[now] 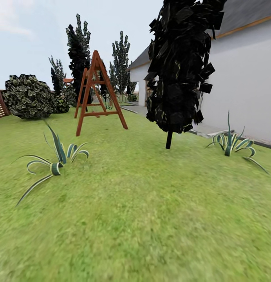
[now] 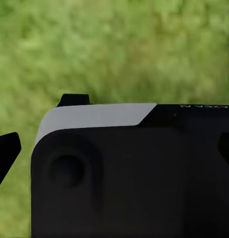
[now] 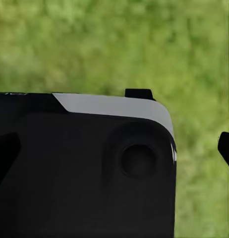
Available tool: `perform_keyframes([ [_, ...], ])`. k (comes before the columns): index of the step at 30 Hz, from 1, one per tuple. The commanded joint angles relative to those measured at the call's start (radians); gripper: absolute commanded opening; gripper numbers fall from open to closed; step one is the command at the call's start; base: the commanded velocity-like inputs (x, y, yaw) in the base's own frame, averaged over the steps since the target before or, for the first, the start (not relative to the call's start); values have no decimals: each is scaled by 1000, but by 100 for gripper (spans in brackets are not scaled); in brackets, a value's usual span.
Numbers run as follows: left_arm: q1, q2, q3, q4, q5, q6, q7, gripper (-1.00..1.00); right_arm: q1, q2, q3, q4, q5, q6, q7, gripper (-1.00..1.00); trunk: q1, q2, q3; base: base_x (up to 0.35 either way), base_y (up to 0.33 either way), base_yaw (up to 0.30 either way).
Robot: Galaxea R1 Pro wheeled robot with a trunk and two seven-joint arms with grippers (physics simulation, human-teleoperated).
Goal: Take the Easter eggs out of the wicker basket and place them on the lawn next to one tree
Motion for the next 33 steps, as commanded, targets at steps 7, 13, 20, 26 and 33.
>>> perform_keyframes([
  [7,1,0,0,-2,2,1,1,100,-1,0,0,1,0,-3,0,100,0,0,-1,253,-210,0],
  [13,0,0,0,-2,2,1,1,100,-1,-1,0,1,0,-3,0,100,0,0,-1,253,-210,0],
  [20,1,0,-1,-2,2,1,0,100,-1,-1,0,0,0,-3,0,100,0,0,-1,261,-196,0],
  [26,0,0,-1,-2,2,1,0,100,-1,-1,0,1,0,-3,0,100,0,0,-1,303,-118,0],
  [33,1,0,-1,-2,2,1,-1,100,-1,0,-1,1,-1,-3,0,100,0,0,-1,313,-87,0],
])
